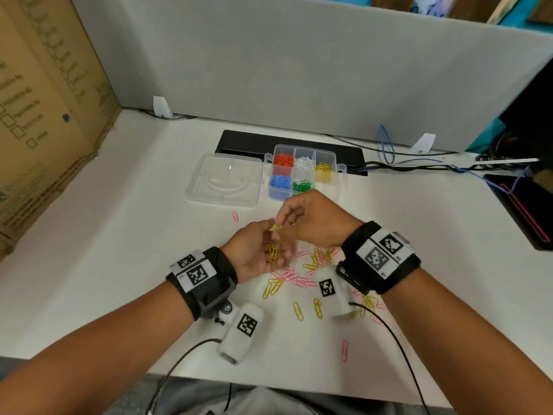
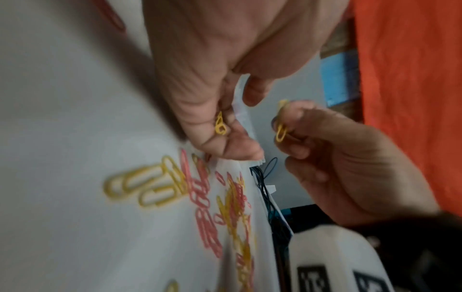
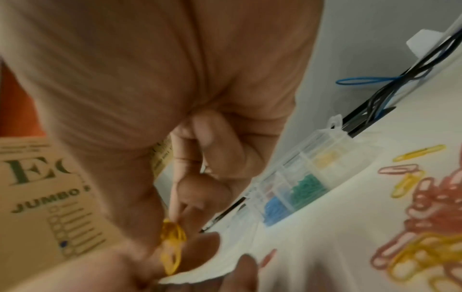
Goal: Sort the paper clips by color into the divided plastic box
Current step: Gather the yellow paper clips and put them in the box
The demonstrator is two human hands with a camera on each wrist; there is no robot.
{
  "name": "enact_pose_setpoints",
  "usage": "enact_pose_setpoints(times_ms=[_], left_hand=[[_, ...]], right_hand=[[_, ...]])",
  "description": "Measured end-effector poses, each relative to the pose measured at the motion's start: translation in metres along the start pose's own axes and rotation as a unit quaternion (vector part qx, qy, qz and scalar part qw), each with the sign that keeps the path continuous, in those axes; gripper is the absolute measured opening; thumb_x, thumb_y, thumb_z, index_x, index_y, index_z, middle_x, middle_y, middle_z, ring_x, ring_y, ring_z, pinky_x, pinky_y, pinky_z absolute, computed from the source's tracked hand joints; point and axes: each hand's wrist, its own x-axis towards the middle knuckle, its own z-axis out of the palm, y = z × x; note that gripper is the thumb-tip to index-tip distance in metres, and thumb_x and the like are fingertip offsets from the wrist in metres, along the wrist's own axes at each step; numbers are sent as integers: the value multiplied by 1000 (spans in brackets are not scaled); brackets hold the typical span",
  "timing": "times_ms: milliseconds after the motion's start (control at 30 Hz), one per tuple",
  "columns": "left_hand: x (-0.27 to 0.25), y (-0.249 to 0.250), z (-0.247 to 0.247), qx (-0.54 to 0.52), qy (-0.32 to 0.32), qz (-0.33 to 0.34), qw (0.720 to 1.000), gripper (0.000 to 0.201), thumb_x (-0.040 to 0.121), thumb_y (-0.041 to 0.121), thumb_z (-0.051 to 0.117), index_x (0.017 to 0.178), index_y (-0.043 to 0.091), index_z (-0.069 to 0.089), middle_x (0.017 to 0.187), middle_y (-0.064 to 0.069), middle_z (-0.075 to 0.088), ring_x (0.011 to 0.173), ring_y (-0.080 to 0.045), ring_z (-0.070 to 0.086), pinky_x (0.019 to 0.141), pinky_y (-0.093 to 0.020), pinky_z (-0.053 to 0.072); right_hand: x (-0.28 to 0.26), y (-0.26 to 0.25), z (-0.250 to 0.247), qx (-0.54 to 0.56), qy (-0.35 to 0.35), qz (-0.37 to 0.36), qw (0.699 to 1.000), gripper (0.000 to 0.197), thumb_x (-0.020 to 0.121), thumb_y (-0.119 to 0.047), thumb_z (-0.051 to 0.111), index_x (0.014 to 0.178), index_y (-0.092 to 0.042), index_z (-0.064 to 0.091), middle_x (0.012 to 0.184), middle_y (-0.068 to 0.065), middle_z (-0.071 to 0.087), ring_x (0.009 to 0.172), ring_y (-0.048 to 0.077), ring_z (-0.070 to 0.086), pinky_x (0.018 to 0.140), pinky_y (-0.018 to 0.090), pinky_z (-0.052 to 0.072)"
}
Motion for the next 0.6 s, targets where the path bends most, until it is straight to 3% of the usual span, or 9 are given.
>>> enact_pose_setpoints(times_ms=[33, 133, 200, 233, 300, 367, 467, 533, 600], left_hand=[[-1, -1, 0, -16, -13, -1, 1000, 29, 102, 28, 38, 100, 8, 58, 79, -13, 58, 56, -18, 55, 49, -23, 48], [-9, 1, -5, 24, 18, 7, 1000, 32, 101, 28, 40, 72, 17, 49, 61, -1, 43, 44, -9, 37, 36, -16, 28], [-18, 1, -11, 131, 51, 20, 990, 38, 98, 33, 49, 64, 20, 41, 57, 3, 31, 40, -8, 24, 34, -18, 17], [-23, 1, -15, 227, 65, 30, 971, 40, 96, 36, 54, 62, 21, 41, 57, 3, 30, 40, -9, 23, 36, -18, 16], [-35, -3, -20, 452, 93, 56, 885, 41, 90, 44, 64, 61, 18, 50, 54, 4, 38, 43, -10, 32, 40, -20, 23], [-43, -9, -19, 587, 97, 89, 798, 46, 83, 50, 70, 56, 19, 51, 54, 6, 45, 49, -9, 41, 46, -20, 30], [-50, -15, -11, 669, 120, 108, 726, 49, 76, 58, 74, 58, 20, 48, 57, -1, 49, 57, -12, 51, 50, -23, 32], [-50, -21, -4, 722, 147, 114, 667, 49, 74, 61, 74, 68, 20, 48, 65, -1, 51, 67, -20, 56, 54, -26, 36], [-49, -26, 0, 743, 173, 129, 633, 49, 74, 58, 75, 74, 21, 44, 69, 4, 48, 73, -20, 54, 62, -27, 40]], right_hand=[[-5, -2, 3, 8, 6, -16, 1000, 10, 80, -14, 80, 87, -11, 75, 81, 2, 70, 64, 0, 58, 65, 18, 50], [-18, 4, 11, -34, 67, -37, 996, 4, 87, -17, 73, 89, -18, 77, 81, -7, 68, 60, -5, 56, 63, 10, 42], [-25, 14, 16, -73, 60, -18, 995, 9, 87, -15, 71, 86, -21, 78, 76, -12, 67, 62, -4, 57, 63, 10, 43], [-28, 19, 20, -93, 42, -4, 995, 11, 87, -14, 71, 85, -22, 78, 76, -14, 68, 66, -2, 59, 66, 13, 46], [-32, 26, 26, -135, 17, 20, 991, 12, 86, -14, 70, 86, -22, 80, 82, -12, 73, 77, 4, 64, 76, 25, 55], [-32, 28, 29, -163, 20, 43, 985, 10, 85, -16, 71, 88, -20, 80, 90, -7, 75, 84, 11, 66, 84, 33, 57], [-29, 23, 31, -185, 18, 69, 980, 3, 82, -21, 76, 81, -20, 79, 84, -6, 73, 82, 14, 66, 83, 35, 57], [-25, 18, 35, -222, -5, 89, 971, 11, 80, -27, 80, 74, -18, 75, 79, -4, 70, 80, 17, 66, 77, 33, 57], [-23, 15, 37, -238, -14, 107, 965, 19, 77, -31, 82, 72, -16, 72, 78, -1, 68, 77, 18, 64, 71, 30, 54]])
